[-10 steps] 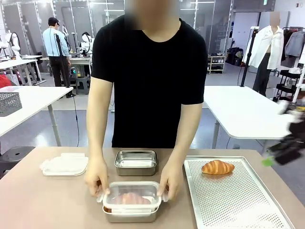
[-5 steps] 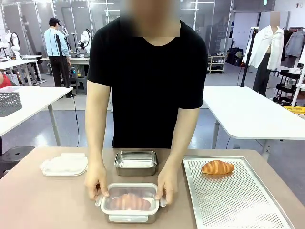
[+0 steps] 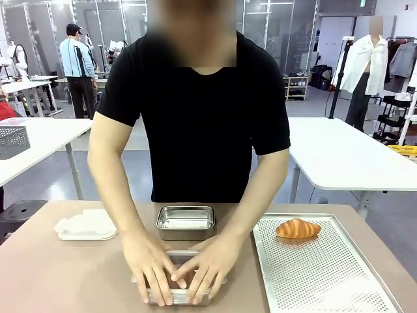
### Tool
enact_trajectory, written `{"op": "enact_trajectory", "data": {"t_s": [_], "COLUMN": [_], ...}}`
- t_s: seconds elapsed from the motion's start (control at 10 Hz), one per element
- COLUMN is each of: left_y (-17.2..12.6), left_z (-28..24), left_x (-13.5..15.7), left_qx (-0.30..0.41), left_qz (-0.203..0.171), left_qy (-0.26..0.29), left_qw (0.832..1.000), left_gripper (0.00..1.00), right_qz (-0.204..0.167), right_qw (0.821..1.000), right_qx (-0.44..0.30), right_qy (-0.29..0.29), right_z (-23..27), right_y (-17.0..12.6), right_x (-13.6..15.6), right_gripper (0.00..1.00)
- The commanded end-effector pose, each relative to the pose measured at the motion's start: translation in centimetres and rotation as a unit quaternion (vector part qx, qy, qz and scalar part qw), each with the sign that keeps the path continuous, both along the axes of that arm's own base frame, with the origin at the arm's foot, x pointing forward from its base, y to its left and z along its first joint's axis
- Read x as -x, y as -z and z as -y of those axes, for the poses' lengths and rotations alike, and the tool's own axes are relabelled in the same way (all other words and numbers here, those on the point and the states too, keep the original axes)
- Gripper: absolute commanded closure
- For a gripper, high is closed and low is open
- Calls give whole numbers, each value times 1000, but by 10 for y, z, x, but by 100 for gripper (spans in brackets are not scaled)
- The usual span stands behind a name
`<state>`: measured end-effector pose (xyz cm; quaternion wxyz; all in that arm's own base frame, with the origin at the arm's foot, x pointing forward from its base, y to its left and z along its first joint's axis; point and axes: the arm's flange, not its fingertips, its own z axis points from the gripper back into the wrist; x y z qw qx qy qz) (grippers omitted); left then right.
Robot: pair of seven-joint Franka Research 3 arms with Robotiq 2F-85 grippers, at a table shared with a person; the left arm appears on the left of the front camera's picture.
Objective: Place the bread into the airtight container.
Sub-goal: Pick up a Butter Roll and place it into an empty Airtight Container.
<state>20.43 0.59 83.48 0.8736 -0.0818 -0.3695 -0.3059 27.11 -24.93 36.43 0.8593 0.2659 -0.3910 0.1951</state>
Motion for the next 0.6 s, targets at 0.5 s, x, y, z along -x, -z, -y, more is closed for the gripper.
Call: {"op": "enact_trajectory", "data": {"t_s": [0.5], "left_y": [-1], "left_z": [1], "left_x": [1], "left_qx": [1], "left_qz": [1], "left_qy": [4], "left_qw": [1000], "left_gripper": [0], "right_qz": [6], "right_qw": [1000], "right_qx": [2], "right_qy": [-2], "right_z": [2], "right_y": [-4], "right_x": [0], "right_gripper": [0]}}
